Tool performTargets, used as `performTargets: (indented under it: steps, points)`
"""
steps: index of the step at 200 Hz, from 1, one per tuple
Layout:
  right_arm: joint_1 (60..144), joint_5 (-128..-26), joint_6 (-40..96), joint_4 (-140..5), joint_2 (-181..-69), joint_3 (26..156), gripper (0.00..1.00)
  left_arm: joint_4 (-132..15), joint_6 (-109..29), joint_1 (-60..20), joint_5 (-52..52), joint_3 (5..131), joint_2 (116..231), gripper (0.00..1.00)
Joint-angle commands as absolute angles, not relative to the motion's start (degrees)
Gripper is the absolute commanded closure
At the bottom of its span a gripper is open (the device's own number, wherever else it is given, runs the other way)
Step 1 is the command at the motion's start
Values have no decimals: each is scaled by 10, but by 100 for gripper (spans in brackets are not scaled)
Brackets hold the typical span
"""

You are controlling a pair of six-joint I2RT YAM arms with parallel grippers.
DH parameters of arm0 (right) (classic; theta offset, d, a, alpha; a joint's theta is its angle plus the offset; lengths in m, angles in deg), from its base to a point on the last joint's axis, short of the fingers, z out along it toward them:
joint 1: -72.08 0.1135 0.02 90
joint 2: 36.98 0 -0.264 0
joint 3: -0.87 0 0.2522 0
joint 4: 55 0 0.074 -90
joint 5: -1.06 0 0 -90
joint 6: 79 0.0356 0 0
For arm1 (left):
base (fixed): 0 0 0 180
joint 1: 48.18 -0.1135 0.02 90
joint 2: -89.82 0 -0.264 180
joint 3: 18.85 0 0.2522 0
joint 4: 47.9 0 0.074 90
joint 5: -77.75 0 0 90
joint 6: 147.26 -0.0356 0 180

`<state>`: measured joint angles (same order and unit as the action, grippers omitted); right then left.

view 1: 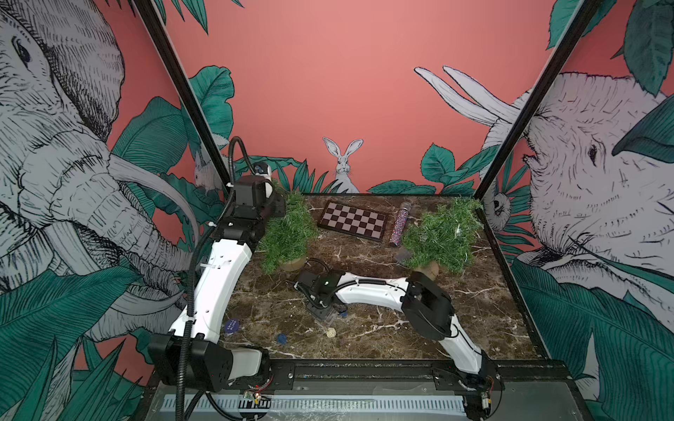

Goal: Wrap string light around the christmas tree
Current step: Move the christmas tree to the center of the board.

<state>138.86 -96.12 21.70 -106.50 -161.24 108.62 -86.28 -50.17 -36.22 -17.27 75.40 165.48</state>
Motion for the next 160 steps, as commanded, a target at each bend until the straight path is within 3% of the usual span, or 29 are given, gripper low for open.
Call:
performTargets:
  steps: [1,29,67,113,160]
  points:
    - [1362,-1015,191,-1100,-1573,998,34,-868,-476,-339,-153,779,1655,100]
    - [1340,-1045,168,-1093,-1530,915,34,-870,-476,-316,-154,787,1662,100]
    - [1330,-1081,156,-1106,-1496,901,32,-869,-475,-293,-146,787,1673,100]
    - [1329,-989,210,-1098,-1445,949,29,-880,-484,-288,-147,796,1682,100]
    - [1307,-988,270,-1064,-1425,975,28,-893,-483,-286,-119,803,1685,100]
